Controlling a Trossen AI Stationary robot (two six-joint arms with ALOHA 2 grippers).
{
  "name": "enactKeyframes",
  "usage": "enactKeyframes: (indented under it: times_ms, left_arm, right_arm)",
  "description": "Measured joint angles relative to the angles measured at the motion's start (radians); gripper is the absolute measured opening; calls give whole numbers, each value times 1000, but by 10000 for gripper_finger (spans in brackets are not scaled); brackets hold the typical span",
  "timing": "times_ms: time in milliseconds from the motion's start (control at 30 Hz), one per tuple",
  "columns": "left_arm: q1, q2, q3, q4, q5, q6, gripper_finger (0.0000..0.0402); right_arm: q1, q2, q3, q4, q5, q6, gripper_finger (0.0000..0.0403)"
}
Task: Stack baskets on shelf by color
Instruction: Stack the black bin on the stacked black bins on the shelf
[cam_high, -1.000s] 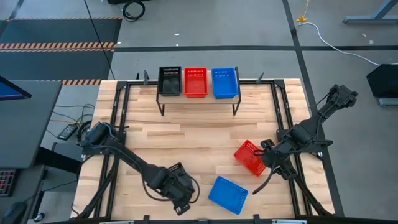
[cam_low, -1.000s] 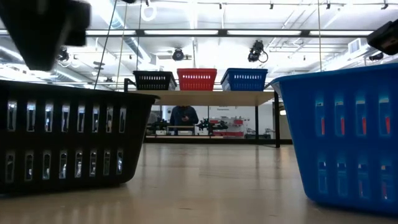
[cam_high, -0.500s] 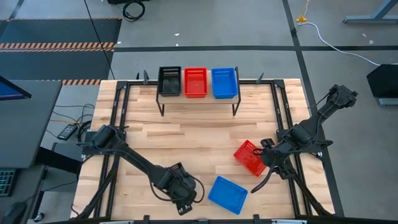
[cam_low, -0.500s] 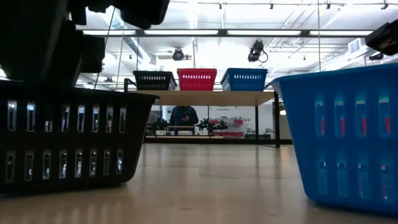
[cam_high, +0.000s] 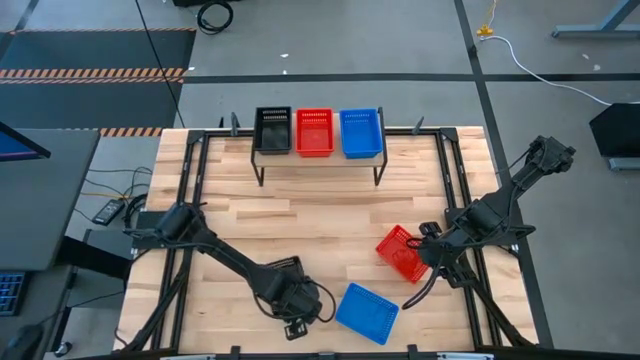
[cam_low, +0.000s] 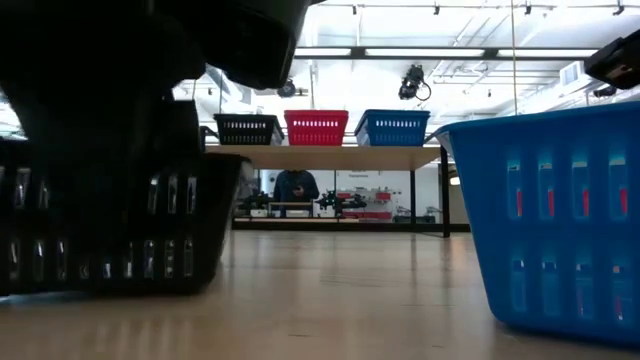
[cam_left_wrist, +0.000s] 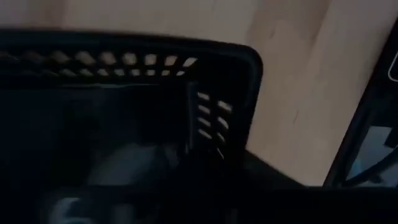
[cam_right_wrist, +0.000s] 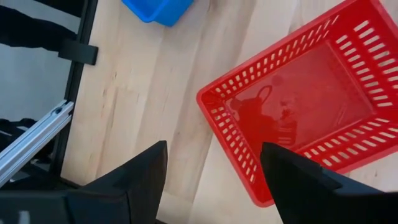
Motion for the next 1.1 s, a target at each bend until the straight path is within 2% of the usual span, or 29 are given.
enactKeyframes:
  times_ms: [67,200,400,533,667,733,867,1100]
  left_arm:
    - [13,-9,0,-13,15,-2,17]
    - [42,-73,0,-106,15,8,8]
    - [96,-272,18,-403,-74,65,4]
    - [150,-384,109,-636,-139,117,3]
    - [212,-429,280,-884,-273,228,3]
    - [260,-443,345,-876,-323,353,2]
    - [385,-457,434,-880,-335,548,2]
    - [582,-455,436,-884,-322,803,2]
  right_arm:
    - [0,0,0,0,5,0,261]
    - [0,0,0,0,27,-4,261]
    - [-1,0,0,2,95,-28,261]
    - [-1,0,0,7,105,-27,261]
    - [-1,0,0,7,115,-10,261]
    - [-1,0,0,7,128,-10,261]
    - [-10,0,0,7,136,1,261]
    - [-35,0,0,3,145,68,251]
